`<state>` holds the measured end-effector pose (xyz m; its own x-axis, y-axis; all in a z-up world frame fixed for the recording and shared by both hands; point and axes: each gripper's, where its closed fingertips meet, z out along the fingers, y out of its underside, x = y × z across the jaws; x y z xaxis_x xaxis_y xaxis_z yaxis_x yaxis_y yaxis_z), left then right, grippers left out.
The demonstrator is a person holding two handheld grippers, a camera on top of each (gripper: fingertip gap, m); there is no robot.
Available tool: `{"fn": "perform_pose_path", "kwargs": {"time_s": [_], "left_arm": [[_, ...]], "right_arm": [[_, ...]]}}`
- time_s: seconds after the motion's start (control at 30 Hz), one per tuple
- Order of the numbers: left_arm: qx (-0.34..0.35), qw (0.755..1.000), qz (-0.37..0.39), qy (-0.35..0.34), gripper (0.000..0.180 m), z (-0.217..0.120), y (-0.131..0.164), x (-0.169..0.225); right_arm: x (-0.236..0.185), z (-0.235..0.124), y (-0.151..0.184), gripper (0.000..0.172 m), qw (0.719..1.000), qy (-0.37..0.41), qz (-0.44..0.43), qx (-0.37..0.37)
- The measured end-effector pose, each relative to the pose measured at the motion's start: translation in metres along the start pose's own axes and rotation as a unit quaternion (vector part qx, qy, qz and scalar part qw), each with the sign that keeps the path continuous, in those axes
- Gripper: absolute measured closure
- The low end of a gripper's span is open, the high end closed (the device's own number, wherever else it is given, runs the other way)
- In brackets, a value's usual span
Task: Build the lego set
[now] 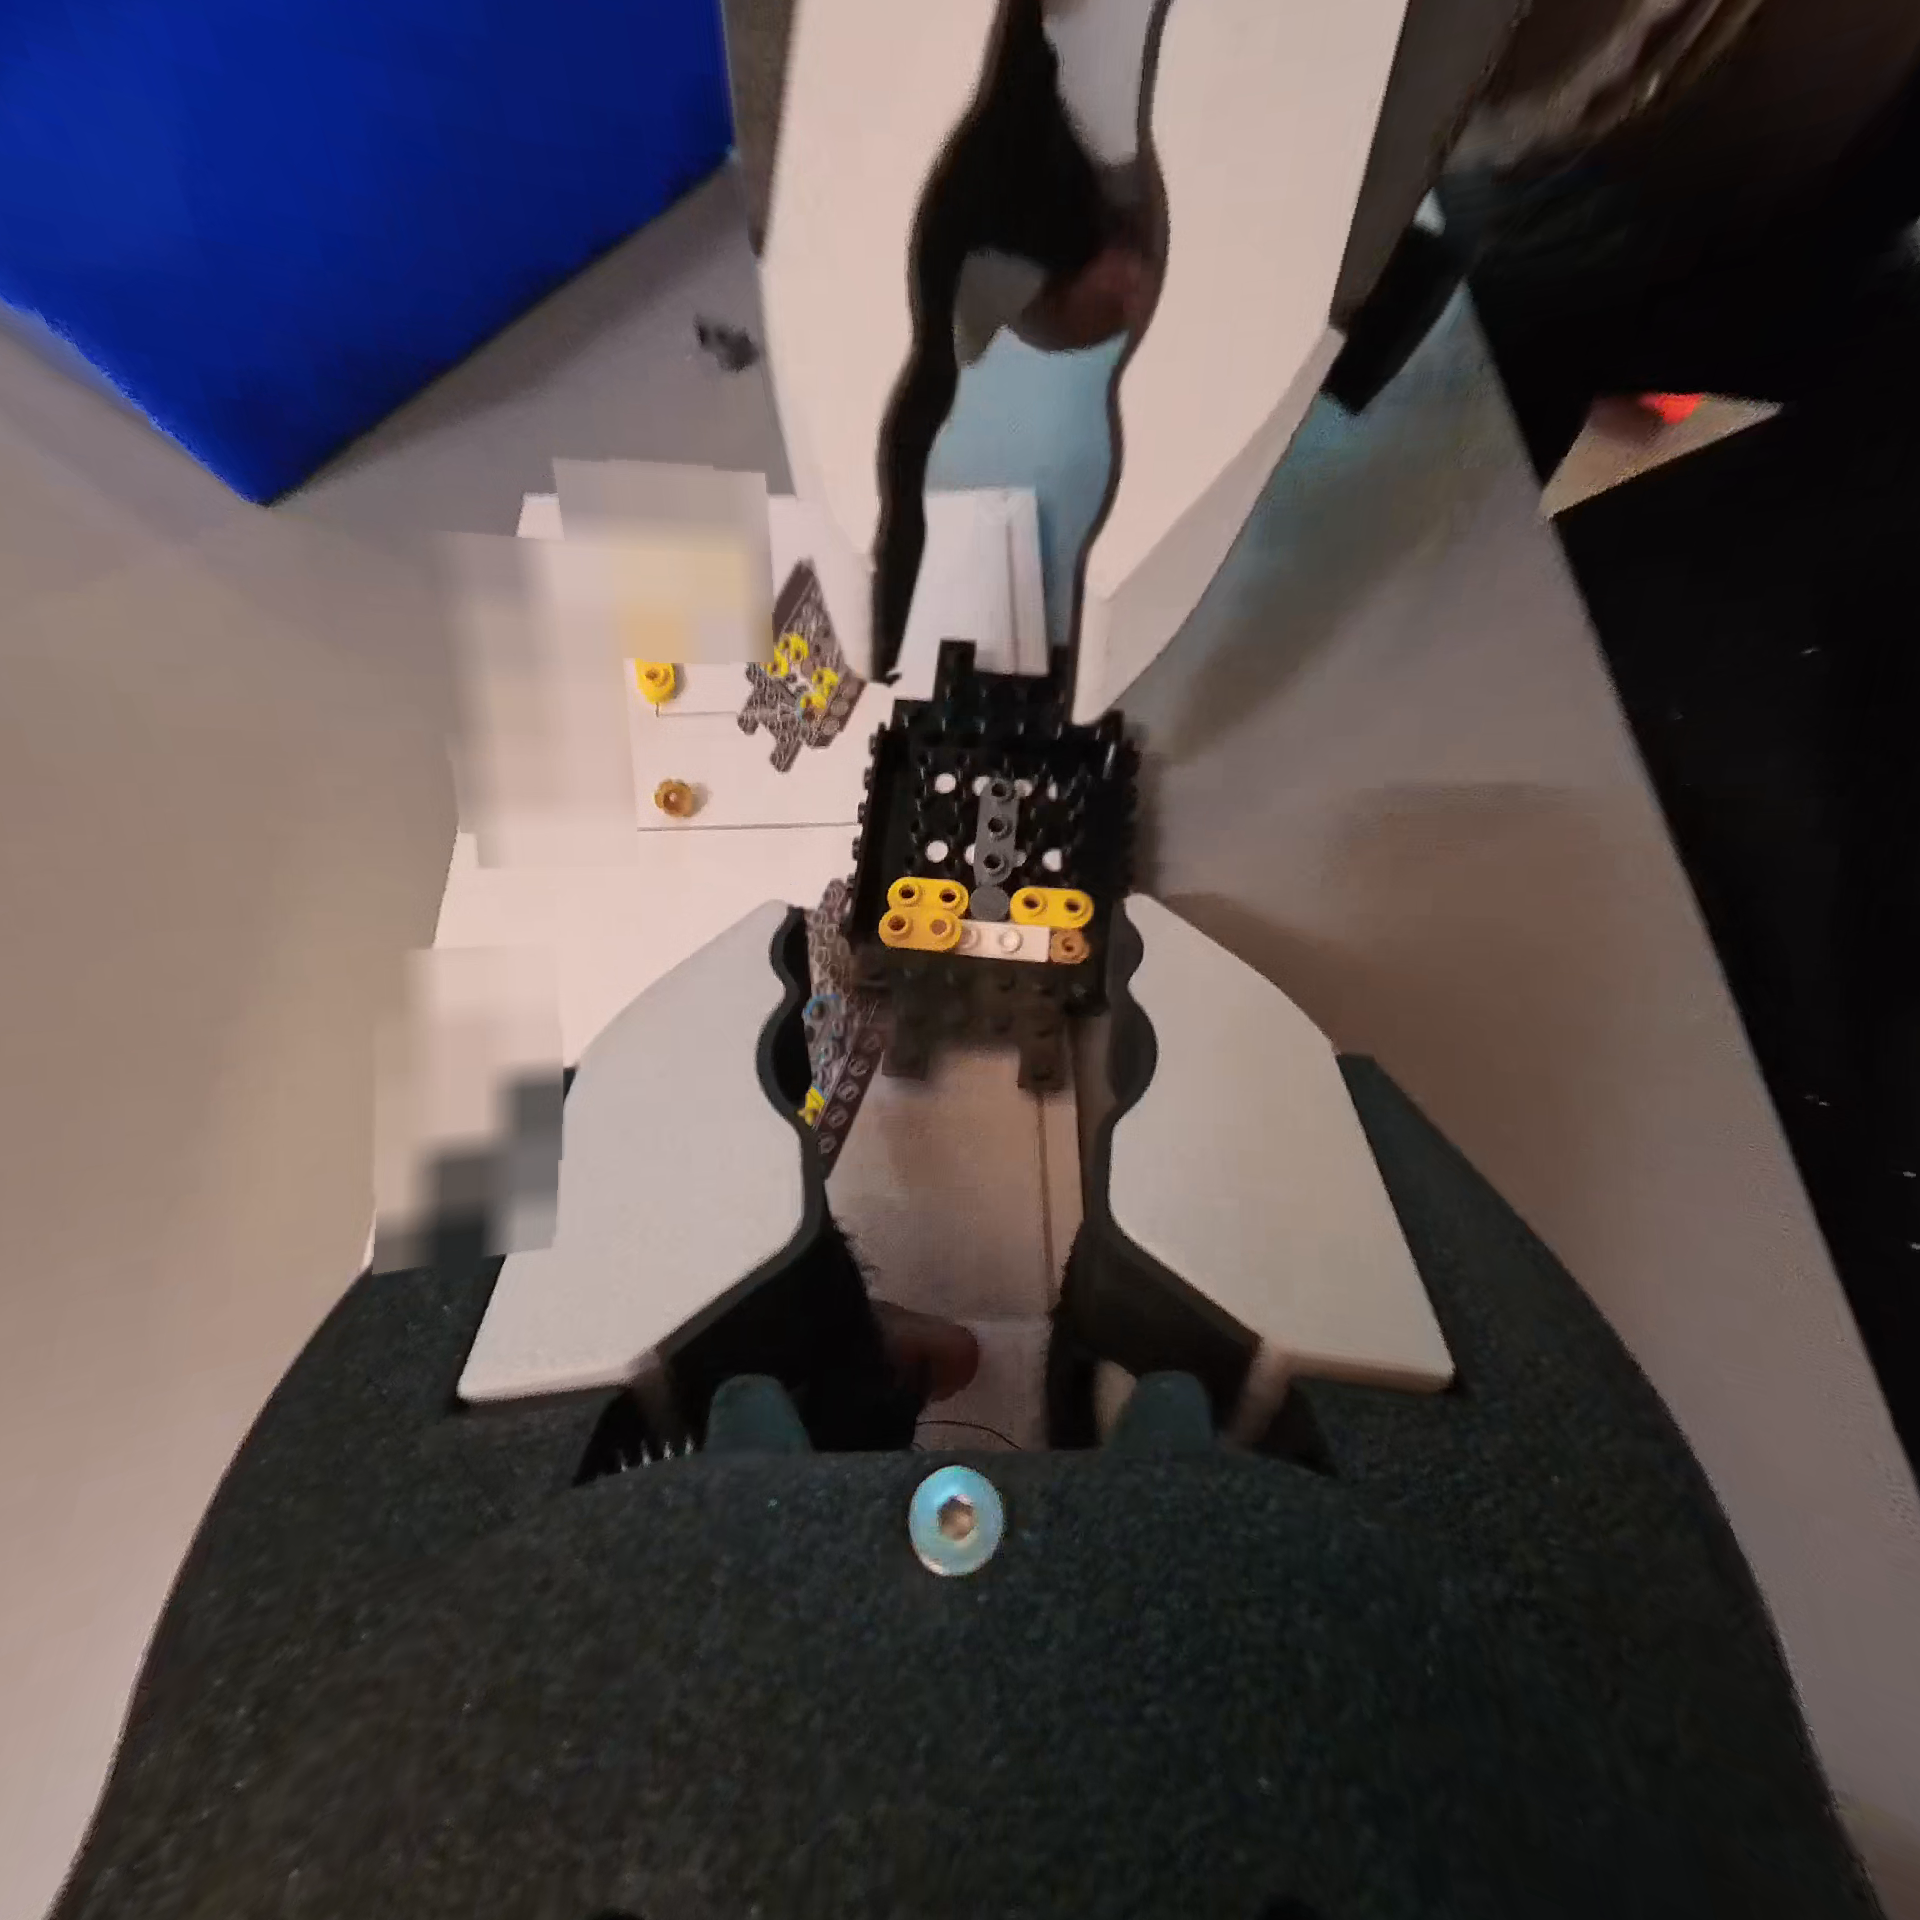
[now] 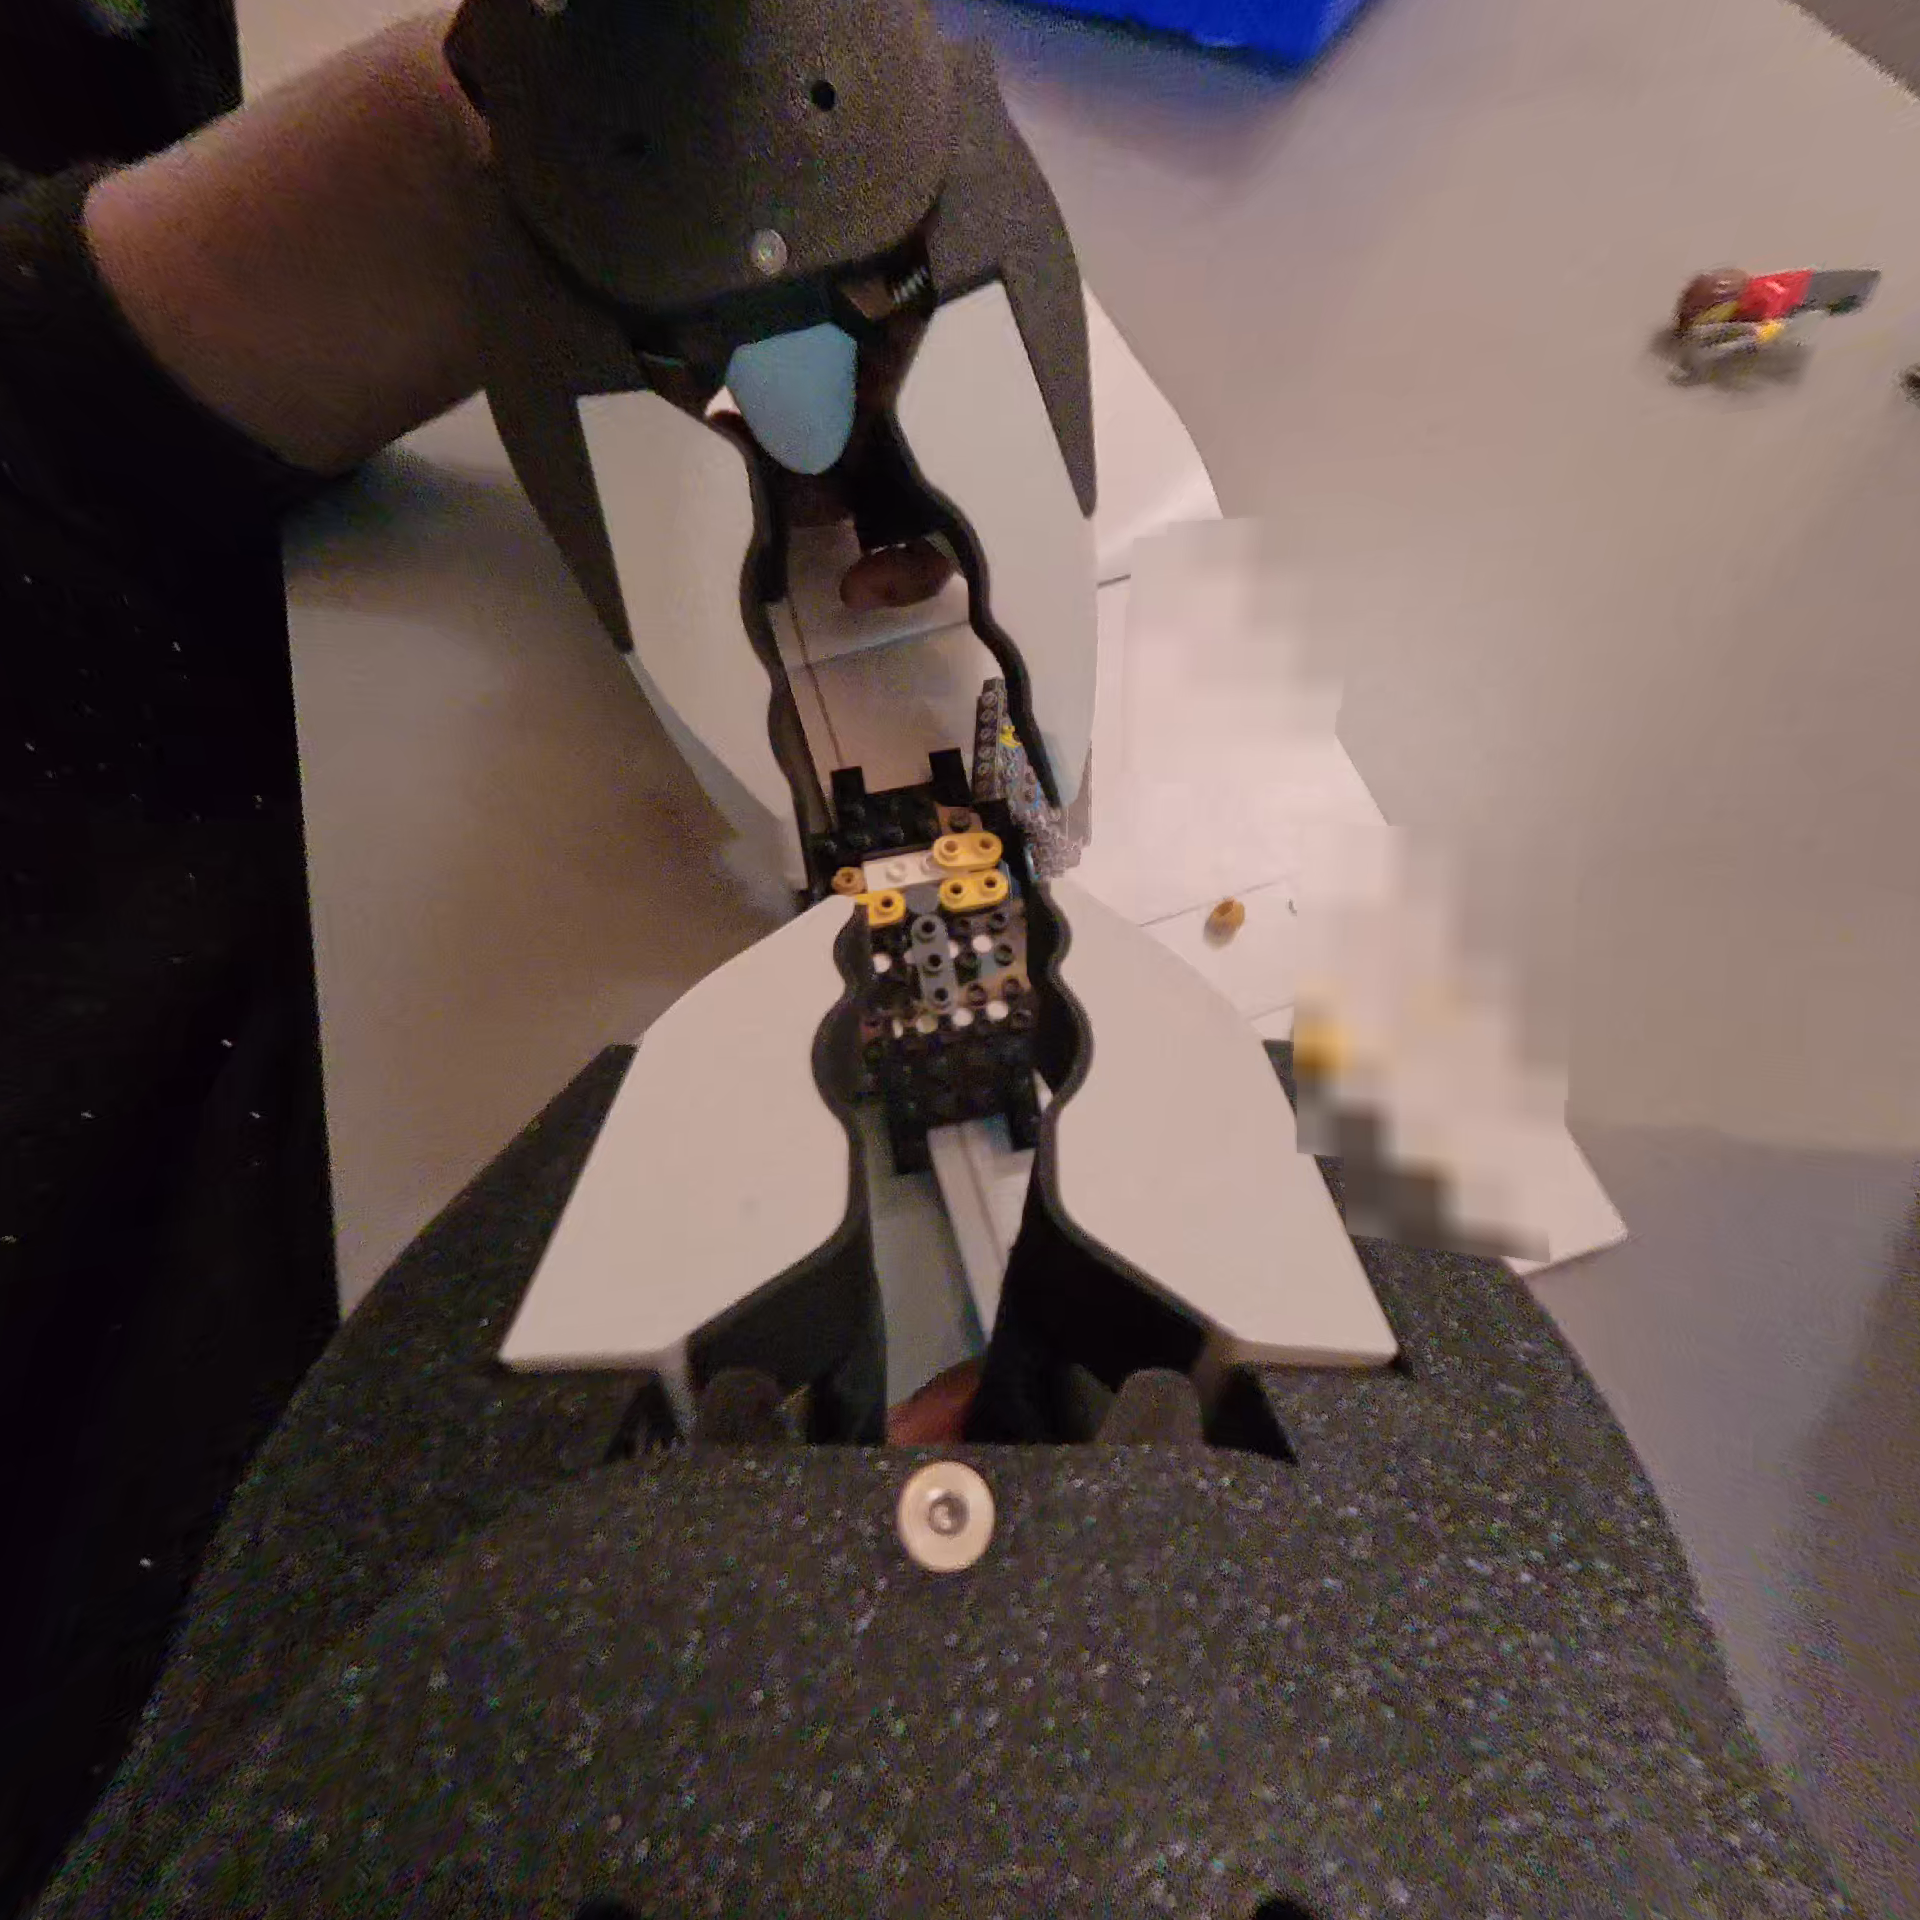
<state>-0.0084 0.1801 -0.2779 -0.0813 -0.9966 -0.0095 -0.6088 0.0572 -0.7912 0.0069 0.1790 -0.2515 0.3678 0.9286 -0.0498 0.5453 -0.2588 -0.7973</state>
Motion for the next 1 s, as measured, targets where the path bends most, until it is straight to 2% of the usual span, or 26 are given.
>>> {"fn": "perform_pose_path", "kwargs": {"time_s": [0.13,0.2,0.5,0.83,0.9,1.0], "left_arm": [[-0.009,1.0,-0.003,-0.008,0.121,0.0,0.003,-0.002],[-0.005,1.0,-0.003,-0.012,0.122,-0.003,0.003,-0.004],[-0.013,1.0,0.007,-0.002,0.128,-0.003,0.004,0.002],[-0.033,0.999,0.006,0.019,0.125,0.002,0.011,0.008],[-0.041,0.999,0.008,0.017,0.121,0.003,0.013,0.008],[-0.039,0.999,0.002,0.02,0.122,0.002,0.013,0.008]], "right_arm": [[0.002,0.021,0.002,0.151,0.998,-0.045,-0.013,-0.03],[0.0,0.028,0.003,0.151,0.998,-0.061,-0.009,-0.034],[0.004,0.036,0.009,0.155,0.998,-0.023,-0.014,-0.057],[0.003,0.041,0.01,0.159,0.998,-0.007,-0.019,-0.062],[-0.001,0.041,0.008,0.17,0.998,-0.018,-0.023,-0.052],[-0.001,0.04,0.008,0.171,0.999,-0.026,-0.014,-0.039]]}}
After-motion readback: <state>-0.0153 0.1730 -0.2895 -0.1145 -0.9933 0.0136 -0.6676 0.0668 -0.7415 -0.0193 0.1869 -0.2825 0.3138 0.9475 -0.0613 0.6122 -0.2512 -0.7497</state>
